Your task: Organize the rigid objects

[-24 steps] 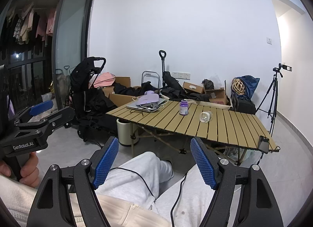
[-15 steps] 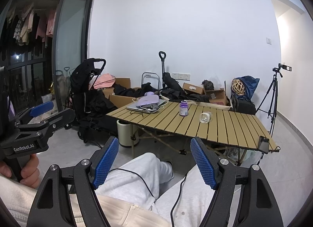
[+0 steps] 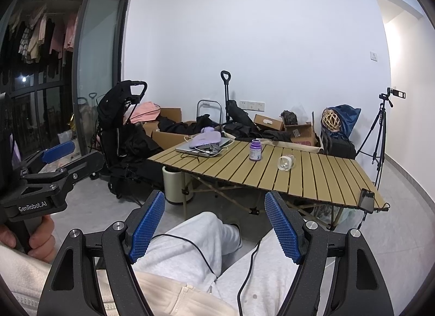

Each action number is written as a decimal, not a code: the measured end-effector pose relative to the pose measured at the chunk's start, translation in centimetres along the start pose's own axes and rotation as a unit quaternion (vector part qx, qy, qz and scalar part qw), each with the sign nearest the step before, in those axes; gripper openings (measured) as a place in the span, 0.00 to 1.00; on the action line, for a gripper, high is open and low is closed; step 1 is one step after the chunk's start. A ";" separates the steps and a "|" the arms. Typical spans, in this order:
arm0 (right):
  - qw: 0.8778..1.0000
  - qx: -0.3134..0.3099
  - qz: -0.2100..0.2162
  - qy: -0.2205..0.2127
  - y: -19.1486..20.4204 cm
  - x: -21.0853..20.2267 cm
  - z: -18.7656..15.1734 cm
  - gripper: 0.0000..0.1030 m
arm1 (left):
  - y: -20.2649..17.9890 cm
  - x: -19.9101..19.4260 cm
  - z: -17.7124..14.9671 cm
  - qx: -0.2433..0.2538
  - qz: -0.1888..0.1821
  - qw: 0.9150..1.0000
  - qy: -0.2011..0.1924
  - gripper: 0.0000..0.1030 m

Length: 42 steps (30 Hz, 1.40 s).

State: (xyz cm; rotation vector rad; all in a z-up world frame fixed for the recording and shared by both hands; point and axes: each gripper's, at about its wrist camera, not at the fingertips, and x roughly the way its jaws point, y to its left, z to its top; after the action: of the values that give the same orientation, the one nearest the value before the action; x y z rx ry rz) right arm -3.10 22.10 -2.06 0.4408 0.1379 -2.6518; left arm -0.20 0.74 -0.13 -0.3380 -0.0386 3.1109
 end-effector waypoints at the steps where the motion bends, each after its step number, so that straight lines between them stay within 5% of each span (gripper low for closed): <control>1: 1.000 0.000 0.000 -0.001 0.0 -0.1 0.0 0.79 | 0.0 0.0 0.0 0.001 0.000 1.000 -0.001 1.00; 28: 1.000 0.013 0.002 -0.008 -0.5 -0.4 0.0 0.79 | -0.8 0.1 0.0 0.015 0.000 1.000 -0.001 1.00; 42: 0.999 0.041 0.017 0.021 -2.3 1.9 -0.1 0.79 | 0.2 4.3 0.8 -0.009 -0.030 0.999 0.045 1.00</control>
State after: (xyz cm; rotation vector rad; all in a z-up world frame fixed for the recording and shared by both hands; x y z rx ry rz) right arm -5.70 23.39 -2.74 0.5216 0.0358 -2.6229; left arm -4.59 0.57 -0.29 -0.4670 -0.0734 3.0335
